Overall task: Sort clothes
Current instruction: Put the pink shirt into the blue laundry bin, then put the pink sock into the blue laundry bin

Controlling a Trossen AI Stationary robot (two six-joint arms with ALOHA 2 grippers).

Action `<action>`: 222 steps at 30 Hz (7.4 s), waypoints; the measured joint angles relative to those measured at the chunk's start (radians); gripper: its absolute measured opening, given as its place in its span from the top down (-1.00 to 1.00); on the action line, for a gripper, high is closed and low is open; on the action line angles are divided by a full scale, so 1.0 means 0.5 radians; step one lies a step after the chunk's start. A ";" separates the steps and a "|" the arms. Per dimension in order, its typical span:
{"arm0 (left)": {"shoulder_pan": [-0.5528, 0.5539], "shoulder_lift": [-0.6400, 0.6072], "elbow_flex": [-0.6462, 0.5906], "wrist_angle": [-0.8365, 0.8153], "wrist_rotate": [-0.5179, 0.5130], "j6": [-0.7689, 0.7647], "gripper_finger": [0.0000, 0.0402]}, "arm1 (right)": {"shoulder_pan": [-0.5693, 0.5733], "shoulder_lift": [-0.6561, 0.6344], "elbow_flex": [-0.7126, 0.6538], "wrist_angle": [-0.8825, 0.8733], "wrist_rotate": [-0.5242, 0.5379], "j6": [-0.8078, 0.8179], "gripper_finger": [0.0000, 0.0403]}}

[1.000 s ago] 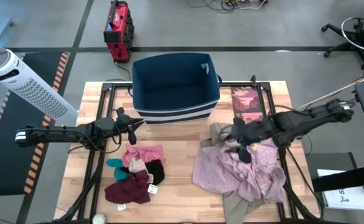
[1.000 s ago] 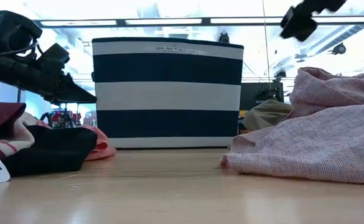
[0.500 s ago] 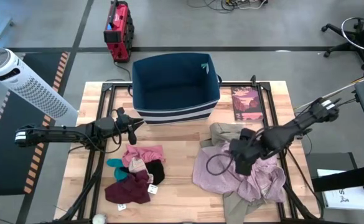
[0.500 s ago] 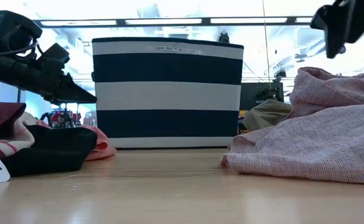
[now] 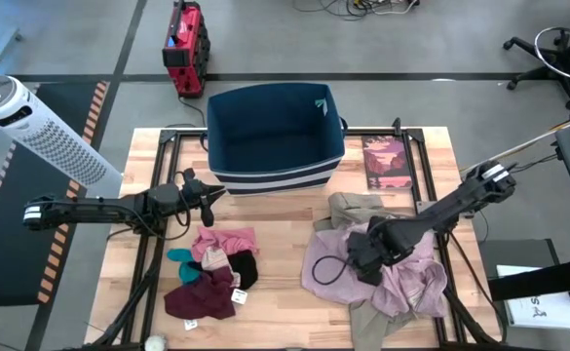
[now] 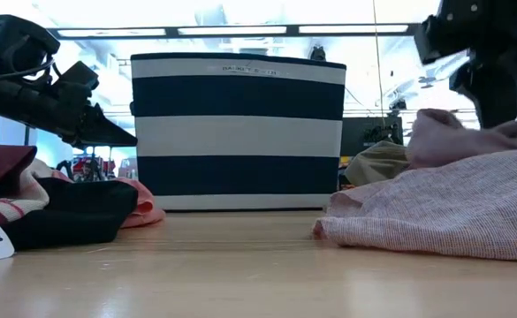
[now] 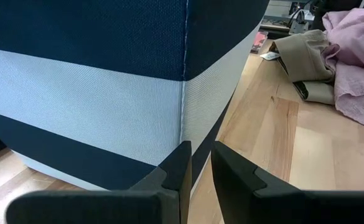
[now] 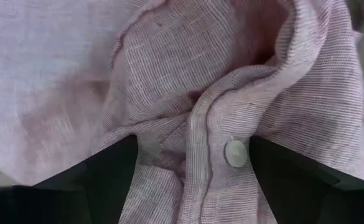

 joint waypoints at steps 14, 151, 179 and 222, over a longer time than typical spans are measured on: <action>0.000 0.000 0.000 0.000 0.000 0.000 0.75 | -0.006 0.394 -0.053 0.133 0.053 -0.186 0.28; -0.001 -0.022 -0.001 0.429 0.392 0.124 0.53 | -1.877 1.297 2.652 -0.377 -0.385 -2.273 0.32; -0.207 -0.050 0.288 0.392 0.806 0.447 -0.06 | -0.997 0.129 1.982 -1.021 -0.050 -1.414 -0.22; -1.154 1.140 1.316 -1.760 0.593 -0.832 -0.06 | -0.176 -0.339 -0.043 0.898 0.071 -0.780 -0.26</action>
